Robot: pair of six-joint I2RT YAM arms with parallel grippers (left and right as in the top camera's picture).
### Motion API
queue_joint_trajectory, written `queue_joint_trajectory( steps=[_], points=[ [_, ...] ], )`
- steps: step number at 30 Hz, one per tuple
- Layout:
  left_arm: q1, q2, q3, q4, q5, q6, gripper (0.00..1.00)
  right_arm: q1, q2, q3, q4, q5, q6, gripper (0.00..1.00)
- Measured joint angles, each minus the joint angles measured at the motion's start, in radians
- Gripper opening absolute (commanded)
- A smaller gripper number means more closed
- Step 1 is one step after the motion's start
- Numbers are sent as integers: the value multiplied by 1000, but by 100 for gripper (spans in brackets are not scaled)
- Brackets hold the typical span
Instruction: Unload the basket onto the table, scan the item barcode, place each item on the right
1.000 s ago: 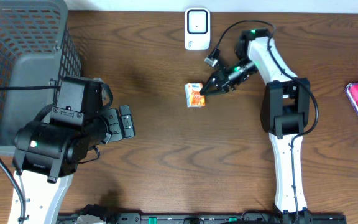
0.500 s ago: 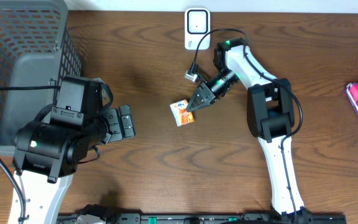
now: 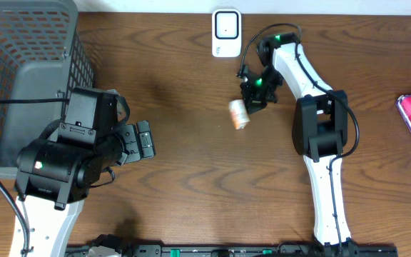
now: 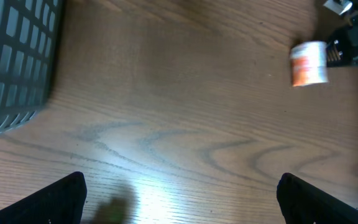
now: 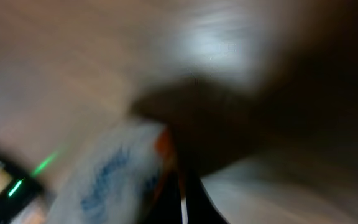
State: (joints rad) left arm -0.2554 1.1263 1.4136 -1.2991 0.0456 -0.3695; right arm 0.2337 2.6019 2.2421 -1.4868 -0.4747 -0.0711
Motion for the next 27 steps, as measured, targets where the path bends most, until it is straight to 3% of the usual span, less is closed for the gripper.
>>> queue_joint_trajectory(
  steps=[6, 13, 17, 22, 27],
  points=[
    [0, 0, 0, 0, 0, 0, 98, 50, -60, 8, 10, 346, 219, 1],
    [0, 0, 0, 0, 0, 0, 98, 120, -169, 9, 8, 613, 343, 1],
    [0, 0, 0, 0, 0, 0, 98, 159, -209, 19, 7, 648, 341, 10],
    [0, 0, 0, 0, 0, 0, 98, 206, -211, 19, 4, 616, 309, 32],
    [0, 0, 0, 0, 0, 0, 98, 230, -211, 19, -21, 545, 297, 33]
  ],
)
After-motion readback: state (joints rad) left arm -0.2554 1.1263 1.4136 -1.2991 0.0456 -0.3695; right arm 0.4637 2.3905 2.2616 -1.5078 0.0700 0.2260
